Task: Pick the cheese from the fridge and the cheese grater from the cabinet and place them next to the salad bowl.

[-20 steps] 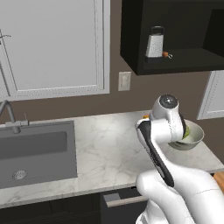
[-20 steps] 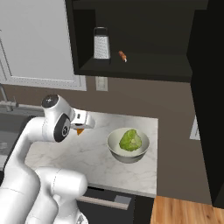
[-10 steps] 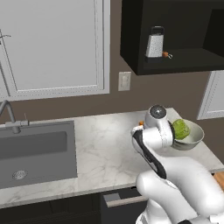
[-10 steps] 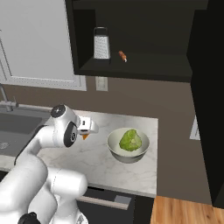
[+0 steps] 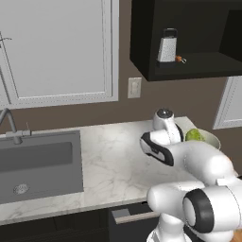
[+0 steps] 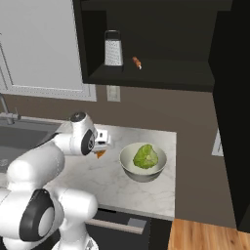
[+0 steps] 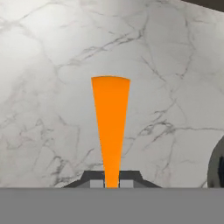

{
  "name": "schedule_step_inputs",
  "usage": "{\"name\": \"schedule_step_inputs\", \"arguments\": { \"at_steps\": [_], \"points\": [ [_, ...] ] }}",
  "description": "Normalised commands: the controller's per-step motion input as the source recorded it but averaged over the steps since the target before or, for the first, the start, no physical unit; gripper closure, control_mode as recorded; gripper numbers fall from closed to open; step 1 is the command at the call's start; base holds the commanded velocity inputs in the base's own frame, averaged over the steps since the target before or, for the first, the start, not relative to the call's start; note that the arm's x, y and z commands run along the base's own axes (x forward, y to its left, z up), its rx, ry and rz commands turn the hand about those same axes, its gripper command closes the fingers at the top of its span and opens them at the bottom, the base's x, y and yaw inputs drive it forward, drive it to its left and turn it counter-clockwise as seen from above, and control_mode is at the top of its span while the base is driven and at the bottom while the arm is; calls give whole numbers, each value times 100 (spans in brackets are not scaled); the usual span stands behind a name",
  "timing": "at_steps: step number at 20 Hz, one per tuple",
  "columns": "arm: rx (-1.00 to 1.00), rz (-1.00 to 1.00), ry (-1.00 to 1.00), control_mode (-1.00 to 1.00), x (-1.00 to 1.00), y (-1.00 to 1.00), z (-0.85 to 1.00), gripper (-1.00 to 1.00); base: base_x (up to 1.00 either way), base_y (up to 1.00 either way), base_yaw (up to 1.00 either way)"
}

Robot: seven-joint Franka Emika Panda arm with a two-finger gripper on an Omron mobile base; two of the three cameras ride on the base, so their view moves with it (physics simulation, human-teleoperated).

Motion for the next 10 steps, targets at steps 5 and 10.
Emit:
{"name": "schedule_step_inputs", "arguments": {
  "at_steps": [5,10],
  "points": [
    [0,3,8,-100,11,-7,-35,100,0,0,0],
    [-1,0,-1,-100,11,-10,-42,100,0,0,0]
  ]
}}
